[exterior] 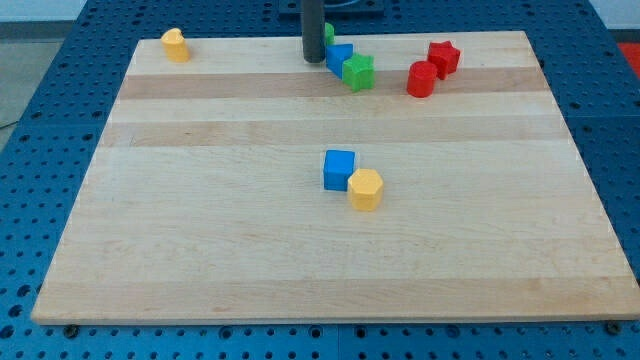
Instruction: Move your arm closer to the red circle
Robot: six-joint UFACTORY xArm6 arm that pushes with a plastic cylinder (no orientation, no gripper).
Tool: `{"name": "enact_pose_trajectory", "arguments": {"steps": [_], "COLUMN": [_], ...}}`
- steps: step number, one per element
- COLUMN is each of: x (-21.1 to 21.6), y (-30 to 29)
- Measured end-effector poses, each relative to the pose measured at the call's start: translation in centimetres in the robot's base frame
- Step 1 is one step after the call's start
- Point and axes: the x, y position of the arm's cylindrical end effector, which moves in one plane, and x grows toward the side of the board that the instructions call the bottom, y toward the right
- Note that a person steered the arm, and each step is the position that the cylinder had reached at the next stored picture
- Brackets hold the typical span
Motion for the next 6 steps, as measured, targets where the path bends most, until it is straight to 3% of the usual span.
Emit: {"name": "enact_pose_trajectory", "arguments": {"steps": [2, 3, 5, 6], "x": [0.2, 3.6, 10.8, 10.9], "y": [0.0, 0.0, 6.5, 12.6]}}
